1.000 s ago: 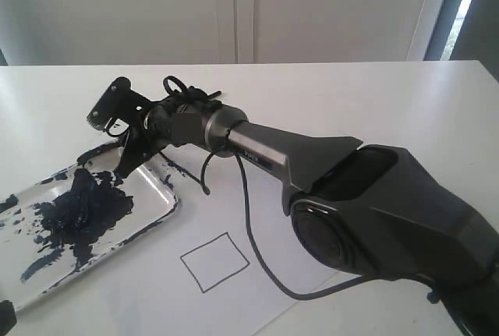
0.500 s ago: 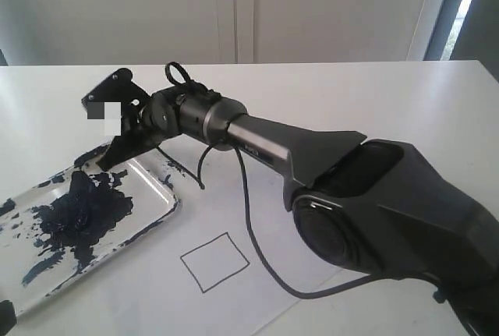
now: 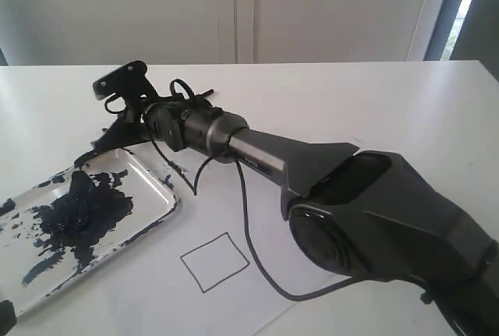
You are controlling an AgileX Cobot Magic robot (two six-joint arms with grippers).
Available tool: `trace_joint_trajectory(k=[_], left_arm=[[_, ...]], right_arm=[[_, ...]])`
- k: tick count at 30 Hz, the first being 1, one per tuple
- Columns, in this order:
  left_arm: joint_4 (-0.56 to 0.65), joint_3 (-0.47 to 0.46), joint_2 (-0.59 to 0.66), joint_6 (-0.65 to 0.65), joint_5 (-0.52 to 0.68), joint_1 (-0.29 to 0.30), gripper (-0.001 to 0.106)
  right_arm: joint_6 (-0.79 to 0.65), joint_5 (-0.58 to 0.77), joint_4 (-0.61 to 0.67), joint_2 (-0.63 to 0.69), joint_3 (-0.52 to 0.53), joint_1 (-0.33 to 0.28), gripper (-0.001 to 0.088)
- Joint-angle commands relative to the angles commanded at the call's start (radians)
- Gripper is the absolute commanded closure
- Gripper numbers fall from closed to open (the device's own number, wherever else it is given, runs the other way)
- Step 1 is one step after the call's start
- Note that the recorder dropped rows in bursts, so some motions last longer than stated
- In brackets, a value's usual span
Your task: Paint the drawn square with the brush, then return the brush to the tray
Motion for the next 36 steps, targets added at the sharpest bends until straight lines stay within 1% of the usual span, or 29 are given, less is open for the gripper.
trace_joint_trajectory(k=[2, 5, 7, 9, 11, 15, 24, 31, 36], left_arm=[[0.0, 0.0, 0.0, 0.0, 0.0, 0.0, 0.03], [0.0, 0.0, 0.0, 0.0, 0.0, 0.0, 0.03], [0.0, 0.0, 0.0, 0.0, 0.0, 0.0, 0.03], [0.0, 0.0, 0.0, 0.0, 0.0, 0.0, 0.03], [0.0, 0.0, 0.0, 0.0, 0.0, 0.0, 0.03], [0.0, 0.0, 0.0, 0.0, 0.0, 0.0, 0.03], [0.0, 0.0, 0.0, 0.0, 0.0, 0.0, 0.03], [0.0, 0.0, 0.0, 0.0, 0.0, 0.0, 0.03], [0.0, 0.0, 0.0, 0.0, 0.0, 0.0, 0.03]], right_arm=[[0.026, 0.013, 0.0, 0.014, -0.018, -0.006, 0.0868], [0.049, 0.046, -0.04, 0.024, -0.023, -0.012, 0.0868], [0.067, 0.093, -0.092, 0.024, -0.023, -0.012, 0.0868], [0.121, 0.143, -0.161, 0.024, -0.023, -0.014, 0.0868], [0.158, 0.189, -0.2, 0.022, -0.025, -0.014, 0.0868], [0.161, 0.292, -0.202, 0.018, -0.025, -0.012, 0.0868], [0.15, 0.406, -0.202, -0.046, -0.025, 0.005, 0.0868], [0.074, 0.604, -0.195, -0.087, -0.025, 0.016, 0.0868], [0.062, 0.6, -0.194, -0.109, -0.025, 0.028, 0.0868]])
